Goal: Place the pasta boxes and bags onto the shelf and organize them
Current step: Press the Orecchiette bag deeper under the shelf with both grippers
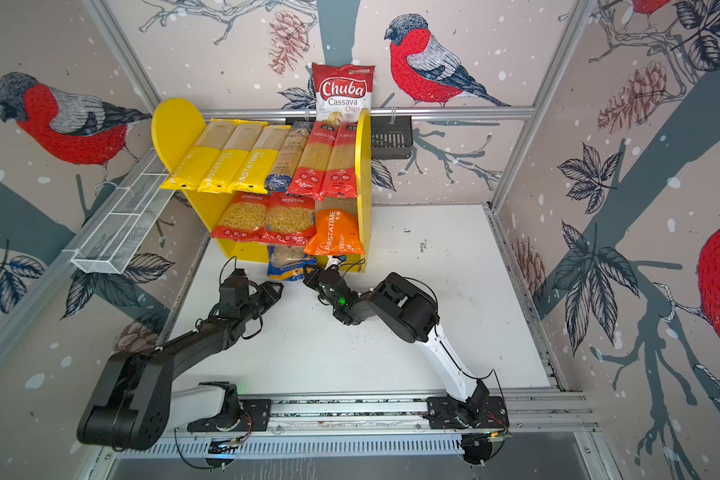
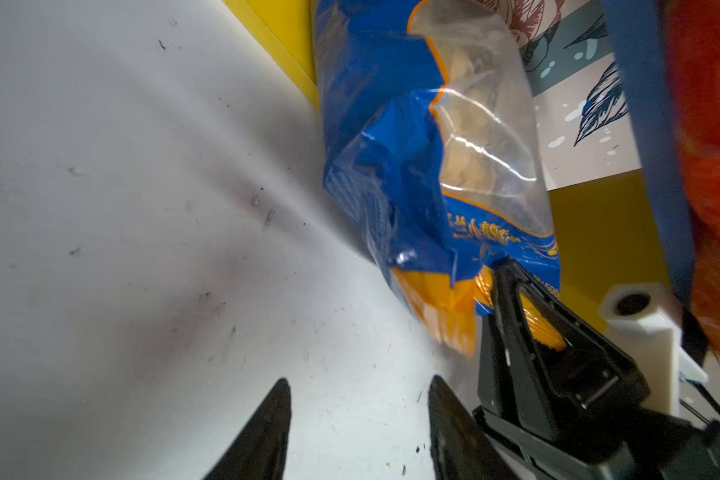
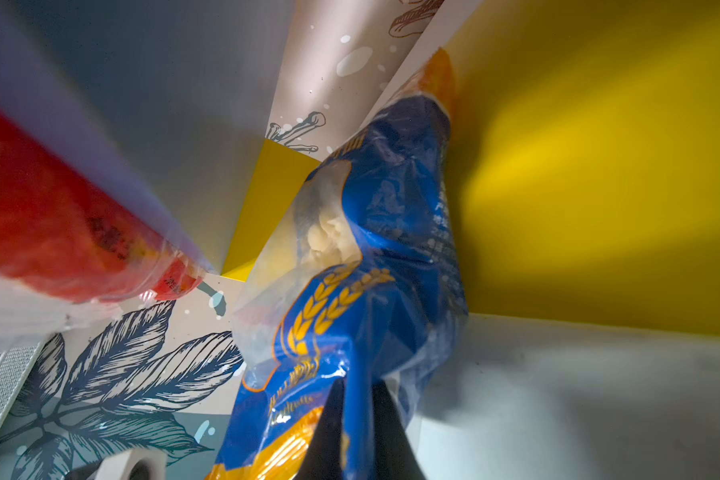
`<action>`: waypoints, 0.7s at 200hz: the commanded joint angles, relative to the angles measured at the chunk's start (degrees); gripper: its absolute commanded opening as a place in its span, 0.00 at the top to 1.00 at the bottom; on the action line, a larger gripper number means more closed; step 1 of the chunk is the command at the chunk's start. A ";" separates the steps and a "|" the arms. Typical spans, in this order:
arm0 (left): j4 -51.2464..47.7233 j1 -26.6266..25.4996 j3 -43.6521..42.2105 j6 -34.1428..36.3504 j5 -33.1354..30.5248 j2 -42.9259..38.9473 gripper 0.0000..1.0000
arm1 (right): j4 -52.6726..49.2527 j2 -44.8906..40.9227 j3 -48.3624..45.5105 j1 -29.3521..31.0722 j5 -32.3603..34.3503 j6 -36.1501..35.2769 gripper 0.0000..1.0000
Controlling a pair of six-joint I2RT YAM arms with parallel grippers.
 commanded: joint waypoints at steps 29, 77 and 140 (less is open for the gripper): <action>9.39 0.00 5.43 0.94 2.72 10.24 0.61 | 6.50 -3.23 -5.25 0.93 0.47 -1.73 0.87; 10.25 -0.13 12.59 2.79 3.76 17.45 0.67 | 7.62 -4.81 -8.32 0.49 1.18 -0.85 0.90; 3.25 2.68 14.31 5.37 -2.33 11.55 0.67 | 6.54 -7.77 -13.62 1.57 -0.06 0.55 0.88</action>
